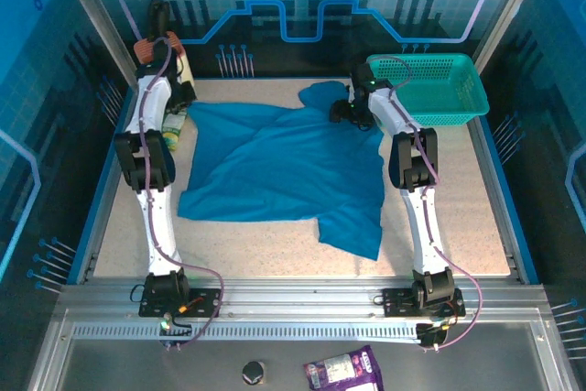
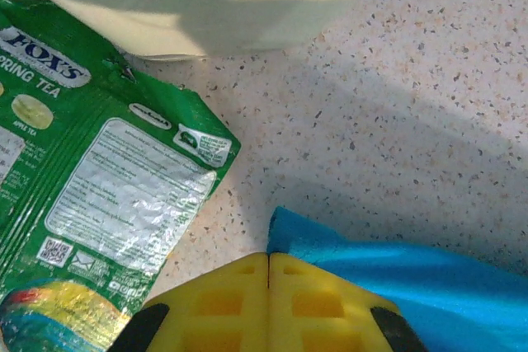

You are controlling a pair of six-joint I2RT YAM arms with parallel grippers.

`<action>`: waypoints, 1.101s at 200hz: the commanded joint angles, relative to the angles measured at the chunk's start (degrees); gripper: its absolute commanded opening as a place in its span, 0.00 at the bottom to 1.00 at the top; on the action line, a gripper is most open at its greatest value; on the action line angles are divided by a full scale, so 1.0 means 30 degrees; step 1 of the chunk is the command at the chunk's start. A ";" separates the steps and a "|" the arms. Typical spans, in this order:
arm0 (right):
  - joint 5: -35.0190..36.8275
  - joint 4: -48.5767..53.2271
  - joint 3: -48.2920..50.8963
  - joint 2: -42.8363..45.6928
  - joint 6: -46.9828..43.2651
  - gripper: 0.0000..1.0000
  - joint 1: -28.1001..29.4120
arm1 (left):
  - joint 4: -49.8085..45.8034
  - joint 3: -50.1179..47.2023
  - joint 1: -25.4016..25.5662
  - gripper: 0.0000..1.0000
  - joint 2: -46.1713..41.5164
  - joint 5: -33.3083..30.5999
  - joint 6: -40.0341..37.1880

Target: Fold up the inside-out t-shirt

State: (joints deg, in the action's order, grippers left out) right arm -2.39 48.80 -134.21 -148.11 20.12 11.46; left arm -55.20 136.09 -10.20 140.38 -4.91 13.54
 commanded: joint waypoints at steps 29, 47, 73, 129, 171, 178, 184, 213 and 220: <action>0.0033 0.1665 0.1012 -0.0752 0.0484 0.83 -0.0674 | -0.0727 0.1452 -0.0470 0.00 0.1254 -0.0281 0.0619; -0.0682 0.0925 0.1785 0.0536 0.0423 0.83 -0.0364 | -0.0670 0.1456 -0.0332 0.00 0.1277 0.0504 0.0753; -0.0262 0.0615 0.2951 0.3212 0.0186 0.83 0.0569 | -0.0652 0.1398 -0.0038 0.00 0.1197 0.1114 0.0651; 0.0865 0.0631 1.1071 0.9979 0.0874 0.81 0.2579 | -0.0413 0.0686 0.0467 0.00 0.0556 0.1504 0.0583; -0.2044 -0.1181 1.8931 1.3281 0.2216 0.80 0.3559 | -0.0334 0.0698 0.0557 0.00 0.0352 0.1636 0.0574; -0.2109 -0.1262 1.9832 1.3626 0.2327 0.80 0.3714 | -0.0371 0.0691 0.0559 0.00 0.0319 0.1614 0.0551; -0.2002 -0.1254 2.0553 1.3901 0.2396 0.80 0.3792 | -0.0404 0.0709 0.0558 0.00 0.0303 0.1578 0.0504; -0.0354 -0.0550 2.3366 1.5405 0.2435 0.80 0.3498 | -0.0580 0.0658 0.0608 0.00 0.0178 0.1407 0.0280; -0.0032 -0.0328 2.3993 1.5783 0.2421 0.80 0.3302 | -0.0635 0.0614 0.0578 0.00 0.0149 0.1374 0.0236</action>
State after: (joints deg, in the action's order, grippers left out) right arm -5.41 45.60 -67.37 -106.13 26.02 22.20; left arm -56.27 138.34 -8.71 143.76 -1.23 14.87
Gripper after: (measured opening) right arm 0.799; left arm 0.051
